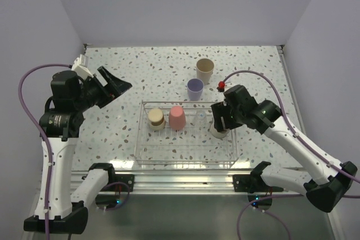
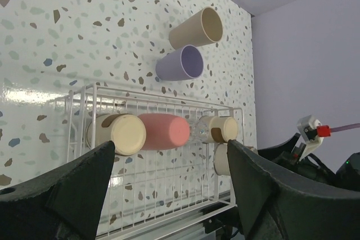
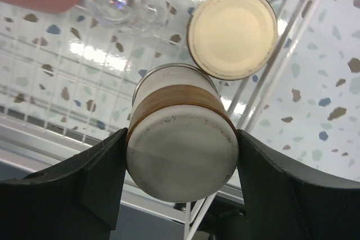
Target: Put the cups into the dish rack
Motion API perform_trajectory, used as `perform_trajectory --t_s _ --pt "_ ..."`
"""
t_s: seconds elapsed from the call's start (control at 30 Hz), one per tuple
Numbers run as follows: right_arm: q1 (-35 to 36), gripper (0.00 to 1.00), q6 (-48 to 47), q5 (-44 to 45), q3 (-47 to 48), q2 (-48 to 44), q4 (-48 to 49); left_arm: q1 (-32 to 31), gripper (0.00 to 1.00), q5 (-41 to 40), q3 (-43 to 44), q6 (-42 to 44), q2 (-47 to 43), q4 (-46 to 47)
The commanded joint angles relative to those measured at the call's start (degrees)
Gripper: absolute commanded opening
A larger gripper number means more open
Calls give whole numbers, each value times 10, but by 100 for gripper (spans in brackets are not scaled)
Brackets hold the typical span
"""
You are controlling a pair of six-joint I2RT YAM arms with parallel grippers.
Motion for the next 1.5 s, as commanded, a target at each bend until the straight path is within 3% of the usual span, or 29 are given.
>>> perform_trajectory --t_s 0.0,0.37,0.77,0.97,1.2,1.47 --pt "2 0 19 73 -20 -20 -1 1 84 8 2 16 3 21" --pt "12 0 69 61 -73 -16 8 2 84 -5 11 35 12 5" --pt "112 0 145 47 -116 31 42 2 83 -1 9 32 20 16" --pt "114 0 123 56 -91 25 58 1 83 -4 5 36 16 9" --pt "114 0 106 124 -13 43 -1 1 83 -8 2 35 12 7" --pt "116 0 119 73 -32 47 9 2 83 -9 -9 31 7 12"
